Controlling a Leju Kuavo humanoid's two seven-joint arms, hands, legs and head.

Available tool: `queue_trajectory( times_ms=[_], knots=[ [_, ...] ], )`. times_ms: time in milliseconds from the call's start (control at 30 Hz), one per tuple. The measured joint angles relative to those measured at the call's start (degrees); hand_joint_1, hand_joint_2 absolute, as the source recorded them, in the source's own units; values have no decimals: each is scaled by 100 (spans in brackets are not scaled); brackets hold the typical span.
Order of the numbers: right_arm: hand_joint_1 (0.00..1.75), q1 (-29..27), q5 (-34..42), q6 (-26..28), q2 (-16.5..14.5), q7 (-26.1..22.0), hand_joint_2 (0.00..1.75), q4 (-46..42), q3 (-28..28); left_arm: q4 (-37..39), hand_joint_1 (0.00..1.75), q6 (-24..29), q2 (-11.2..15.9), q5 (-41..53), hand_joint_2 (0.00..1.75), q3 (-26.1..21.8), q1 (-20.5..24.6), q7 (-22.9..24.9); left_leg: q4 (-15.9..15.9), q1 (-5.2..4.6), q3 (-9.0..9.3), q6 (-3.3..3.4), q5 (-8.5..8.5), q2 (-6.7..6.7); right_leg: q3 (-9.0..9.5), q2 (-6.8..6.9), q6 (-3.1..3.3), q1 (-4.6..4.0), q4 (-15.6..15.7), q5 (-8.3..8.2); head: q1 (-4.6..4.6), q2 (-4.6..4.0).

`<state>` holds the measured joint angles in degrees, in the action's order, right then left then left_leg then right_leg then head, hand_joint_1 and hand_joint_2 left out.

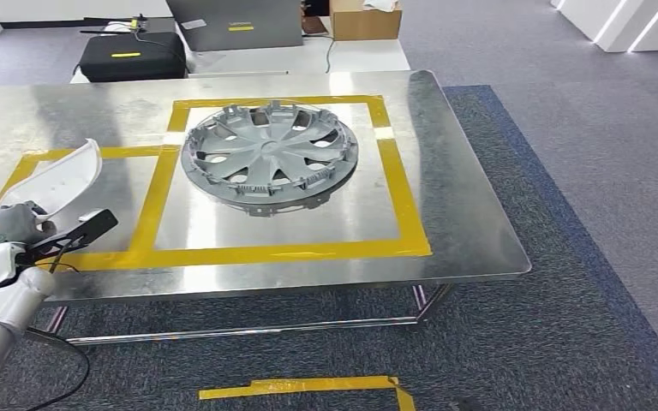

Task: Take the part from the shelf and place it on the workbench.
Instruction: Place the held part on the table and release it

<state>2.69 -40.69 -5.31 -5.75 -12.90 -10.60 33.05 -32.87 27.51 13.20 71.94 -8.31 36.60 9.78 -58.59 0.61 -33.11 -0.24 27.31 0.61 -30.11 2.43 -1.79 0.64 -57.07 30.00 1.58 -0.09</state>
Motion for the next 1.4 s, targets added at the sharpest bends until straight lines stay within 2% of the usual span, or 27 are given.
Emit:
queue_trajectory(
  times_ms=[633, 767, 1100, 1233, 1400],
  knots=[
    [0, -42, -46, 9, 0, -73, 175, 0, 12, 56, 175, 6, 83, 4, 175, -82, -72, -125, 0, 0, 0, 0, 0, 0, -1, 0, 0, 0, 0, 0, -1, 0],
    [0, -48, -46, 9, 0, -74, 0, 0, 20, 58, 0, 6, 85, 8, 175, -83, -77, -136, 0, 0, 0, 0, 0, 0, -1, 0, 0, 0, 0, 0, -1, 1],
    [0, -52, -63, 7, 0, -97, 0, 0, 28, 63, 0, 95, 85, 10, 175, -121, -92, -209, 0, 0, 0, 0, 0, 0, 0, 0, 0, 0, 0, 0, -1, 0],
    [0, -54, -67, 7, 0, -101, 0, 0, 28, 63, 0, 111, 85, 15, 0, -128, -94, -213, 0, 0, 0, 0, 0, 0, 0, 0, 0, 0, 0, 0, 0, 0],
    [0, -67, -77, 7, -1, -120, 0, 0, 31, 31, 0, 213, 69, -21, 0, -129, -117, -395, 0, 0, 1, 0, 0, 0, -1, 0, 0, 0, 0, 0, 0, 0]
  ],
)
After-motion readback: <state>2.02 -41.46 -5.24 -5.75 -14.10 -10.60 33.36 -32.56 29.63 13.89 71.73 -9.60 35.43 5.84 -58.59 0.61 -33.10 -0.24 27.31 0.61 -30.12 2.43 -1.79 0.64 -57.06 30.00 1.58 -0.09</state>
